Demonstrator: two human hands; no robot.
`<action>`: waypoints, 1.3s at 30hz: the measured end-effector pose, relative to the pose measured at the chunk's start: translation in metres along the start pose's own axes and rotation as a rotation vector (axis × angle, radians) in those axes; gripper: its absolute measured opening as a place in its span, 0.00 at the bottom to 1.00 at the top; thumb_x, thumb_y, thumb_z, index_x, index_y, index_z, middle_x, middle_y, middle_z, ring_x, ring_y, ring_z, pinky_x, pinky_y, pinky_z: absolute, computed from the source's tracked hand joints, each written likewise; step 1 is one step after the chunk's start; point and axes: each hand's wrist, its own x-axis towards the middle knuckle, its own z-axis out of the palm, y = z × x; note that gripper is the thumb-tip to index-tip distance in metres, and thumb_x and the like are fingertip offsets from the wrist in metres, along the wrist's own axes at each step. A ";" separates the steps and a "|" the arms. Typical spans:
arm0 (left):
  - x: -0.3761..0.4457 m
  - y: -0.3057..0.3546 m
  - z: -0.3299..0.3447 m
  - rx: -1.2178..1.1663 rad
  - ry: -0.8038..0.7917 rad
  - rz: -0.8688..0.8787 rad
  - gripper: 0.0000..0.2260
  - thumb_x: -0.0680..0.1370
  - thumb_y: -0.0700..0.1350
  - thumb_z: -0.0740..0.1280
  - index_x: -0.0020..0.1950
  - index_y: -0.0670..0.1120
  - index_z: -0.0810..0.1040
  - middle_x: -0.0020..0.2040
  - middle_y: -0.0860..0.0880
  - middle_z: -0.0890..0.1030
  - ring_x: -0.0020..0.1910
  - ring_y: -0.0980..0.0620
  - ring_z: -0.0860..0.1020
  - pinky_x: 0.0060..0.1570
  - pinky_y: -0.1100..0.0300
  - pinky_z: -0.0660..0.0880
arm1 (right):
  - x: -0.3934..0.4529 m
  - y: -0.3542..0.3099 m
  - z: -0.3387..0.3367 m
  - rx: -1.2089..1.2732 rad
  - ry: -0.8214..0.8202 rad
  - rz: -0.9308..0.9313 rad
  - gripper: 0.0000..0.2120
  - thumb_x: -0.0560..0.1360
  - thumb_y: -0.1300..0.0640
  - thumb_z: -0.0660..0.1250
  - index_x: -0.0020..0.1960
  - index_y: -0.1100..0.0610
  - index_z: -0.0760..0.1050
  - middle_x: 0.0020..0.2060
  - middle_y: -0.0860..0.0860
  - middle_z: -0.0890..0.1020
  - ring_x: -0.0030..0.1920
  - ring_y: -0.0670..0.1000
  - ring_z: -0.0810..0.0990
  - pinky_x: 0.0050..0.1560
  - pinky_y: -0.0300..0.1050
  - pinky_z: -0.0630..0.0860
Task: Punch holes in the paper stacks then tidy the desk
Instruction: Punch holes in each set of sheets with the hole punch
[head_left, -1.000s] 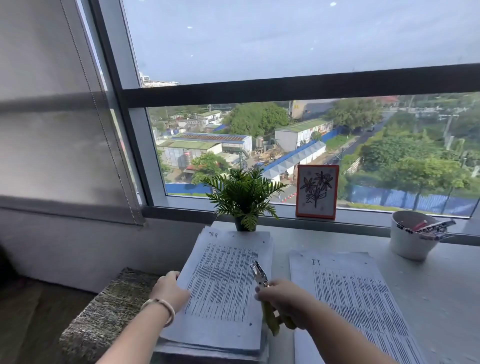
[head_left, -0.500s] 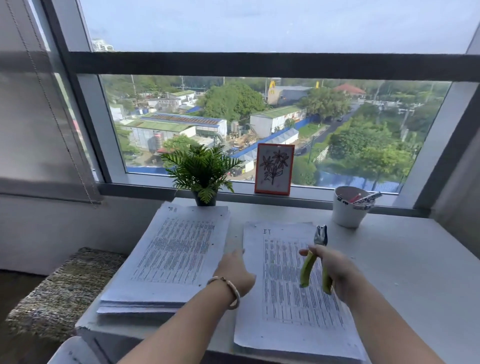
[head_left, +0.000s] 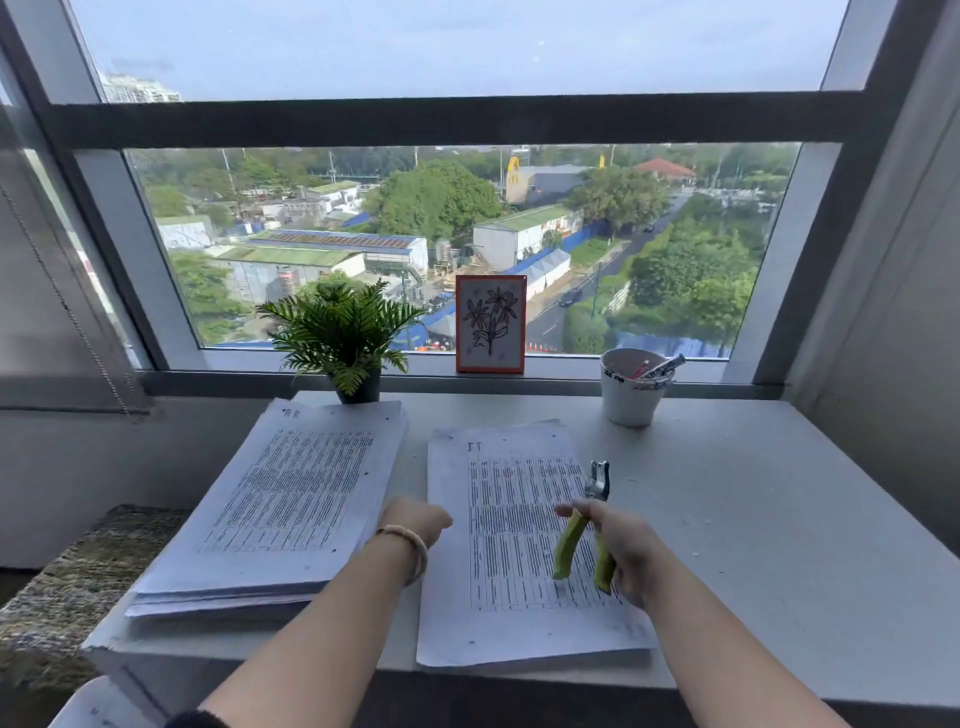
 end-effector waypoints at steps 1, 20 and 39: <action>-0.003 0.001 0.001 -0.018 0.007 0.007 0.17 0.74 0.39 0.70 0.60 0.32 0.77 0.57 0.38 0.79 0.55 0.43 0.78 0.50 0.58 0.71 | 0.001 0.001 -0.002 0.009 -0.005 0.005 0.17 0.81 0.51 0.57 0.50 0.55 0.84 0.62 0.55 0.72 0.60 0.56 0.69 0.45 0.48 0.67; 0.002 -0.012 0.015 0.126 0.108 0.241 0.18 0.68 0.44 0.62 0.56 0.50 0.80 0.59 0.41 0.78 0.55 0.41 0.78 0.54 0.52 0.77 | -0.002 0.000 -0.012 0.133 -0.060 0.045 0.17 0.82 0.52 0.56 0.58 0.61 0.79 0.52 0.57 0.80 0.71 0.68 0.62 0.38 0.43 0.70; 0.010 0.003 0.015 0.023 0.007 0.267 0.10 0.72 0.37 0.66 0.53 0.40 0.78 0.46 0.44 0.81 0.45 0.46 0.79 0.44 0.59 0.74 | -0.002 -0.017 -0.012 0.034 0.066 0.022 0.16 0.79 0.53 0.59 0.48 0.60 0.84 0.57 0.61 0.80 0.63 0.63 0.73 0.64 0.57 0.67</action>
